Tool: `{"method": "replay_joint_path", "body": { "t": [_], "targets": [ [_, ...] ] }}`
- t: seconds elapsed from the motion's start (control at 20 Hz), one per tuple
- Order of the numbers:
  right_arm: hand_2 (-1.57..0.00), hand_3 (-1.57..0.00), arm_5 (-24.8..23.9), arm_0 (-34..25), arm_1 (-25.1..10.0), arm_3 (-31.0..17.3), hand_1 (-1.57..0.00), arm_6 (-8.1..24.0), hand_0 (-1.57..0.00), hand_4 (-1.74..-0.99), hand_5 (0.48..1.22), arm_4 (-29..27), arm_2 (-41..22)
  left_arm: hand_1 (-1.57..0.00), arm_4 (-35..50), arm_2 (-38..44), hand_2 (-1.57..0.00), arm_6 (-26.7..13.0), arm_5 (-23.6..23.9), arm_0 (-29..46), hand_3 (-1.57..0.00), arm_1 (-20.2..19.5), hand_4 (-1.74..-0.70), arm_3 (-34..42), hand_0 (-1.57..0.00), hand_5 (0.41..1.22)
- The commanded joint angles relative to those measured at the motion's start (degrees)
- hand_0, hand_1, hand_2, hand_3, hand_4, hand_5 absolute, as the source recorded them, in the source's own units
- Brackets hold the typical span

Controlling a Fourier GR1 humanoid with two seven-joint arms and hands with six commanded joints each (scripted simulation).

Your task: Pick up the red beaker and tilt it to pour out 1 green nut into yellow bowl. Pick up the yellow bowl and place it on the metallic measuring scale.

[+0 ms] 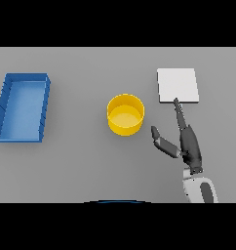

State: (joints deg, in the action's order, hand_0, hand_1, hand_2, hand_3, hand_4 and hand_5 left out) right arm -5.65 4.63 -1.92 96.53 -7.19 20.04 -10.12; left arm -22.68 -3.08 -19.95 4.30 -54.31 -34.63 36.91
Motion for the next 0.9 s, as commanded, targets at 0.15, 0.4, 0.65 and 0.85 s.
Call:
{"method": "replay_joint_path", "body": {
  "t": [0.15,0.4,0.65,0.85],
  "targets": [
    [0.0,0.0,0.7,-0.3,-0.4,0.2,0.0,0.3,0.0,-1.026,0.648,-0.6,0.2,-1.57,3.7,0.8,-1.57,-7.8,2.7,10.7,-1.45,0.9,-1.74,13.5,-1.57,1.221],
    [0.0,0.0,1.2,0.9,0.1,-1.1,0.0,-1.9,0.0,-1.014,0.648,-1.5,0.1,-1.57,6.1,1.4,-1.57,-9.9,7.4,19.1,-1.48,3.6,-1.74,22.5,-1.57,1.221],
    [0.0,0.0,1.5,1.2,-0.2,-0.1,0.0,-2.8,0.0,-1.012,0.65,-1.9,0.2,-1.57,7.6,1.6,-1.57,-11.2,9.8,24.4,-1.54,6.3,-1.74,26.9,-1.57,1.151],
    [0.0,0.0,1.1,1.4,-0.4,-0.4,0.0,-2.3,0.0,-1.017,0.638,-1.6,0.3,-1.57,6.3,0.7,-1.57,-11.5,9.7,27.9,-1.56,5.5,-1.71,30.2,-1.57,0.991]
  ]
}}
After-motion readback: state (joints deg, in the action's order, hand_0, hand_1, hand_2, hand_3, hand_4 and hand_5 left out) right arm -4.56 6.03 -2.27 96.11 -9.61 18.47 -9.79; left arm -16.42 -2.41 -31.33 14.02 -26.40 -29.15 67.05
